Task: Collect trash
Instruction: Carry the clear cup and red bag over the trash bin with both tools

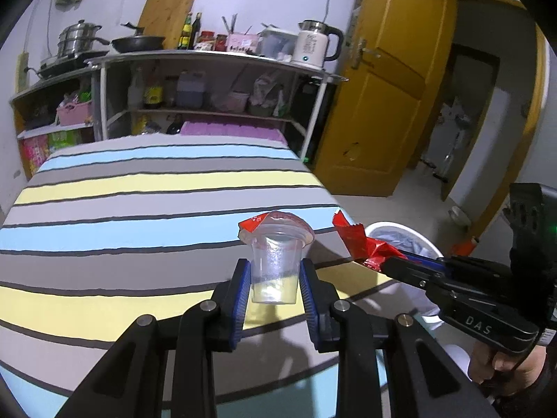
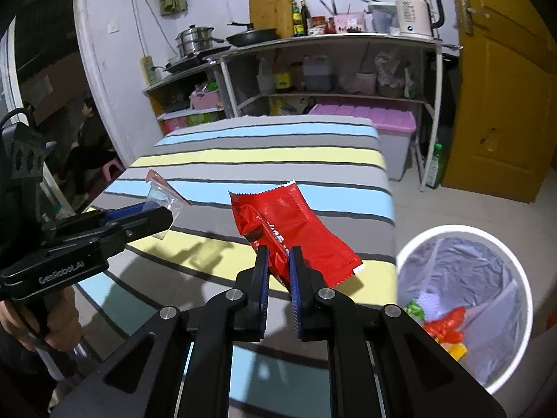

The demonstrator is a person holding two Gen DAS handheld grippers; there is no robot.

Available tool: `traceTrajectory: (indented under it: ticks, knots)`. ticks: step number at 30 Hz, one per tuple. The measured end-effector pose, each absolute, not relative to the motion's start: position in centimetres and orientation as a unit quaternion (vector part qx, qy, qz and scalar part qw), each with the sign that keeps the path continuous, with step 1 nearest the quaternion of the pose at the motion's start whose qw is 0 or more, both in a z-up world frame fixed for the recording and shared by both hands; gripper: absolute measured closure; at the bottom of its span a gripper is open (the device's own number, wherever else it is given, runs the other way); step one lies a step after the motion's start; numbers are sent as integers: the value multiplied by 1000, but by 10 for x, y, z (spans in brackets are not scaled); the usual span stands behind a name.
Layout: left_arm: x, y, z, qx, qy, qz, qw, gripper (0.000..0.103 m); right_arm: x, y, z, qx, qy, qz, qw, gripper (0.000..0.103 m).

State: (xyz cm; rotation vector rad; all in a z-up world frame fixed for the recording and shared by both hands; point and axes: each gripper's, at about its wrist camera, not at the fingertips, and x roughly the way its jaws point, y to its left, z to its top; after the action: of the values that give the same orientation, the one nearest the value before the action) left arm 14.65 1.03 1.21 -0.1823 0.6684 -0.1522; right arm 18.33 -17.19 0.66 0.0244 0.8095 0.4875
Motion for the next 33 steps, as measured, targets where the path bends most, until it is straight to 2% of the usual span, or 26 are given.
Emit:
traceTrajectory:
  ticks: [18,33]
  knots:
    - [139,-62,41,-60,303,-136,941,74,142,-243,32,37,359,171,917,91]
    - [155,-117,40,-40,306,-183,933,74,137,-290,29,57,360,123,923,91]
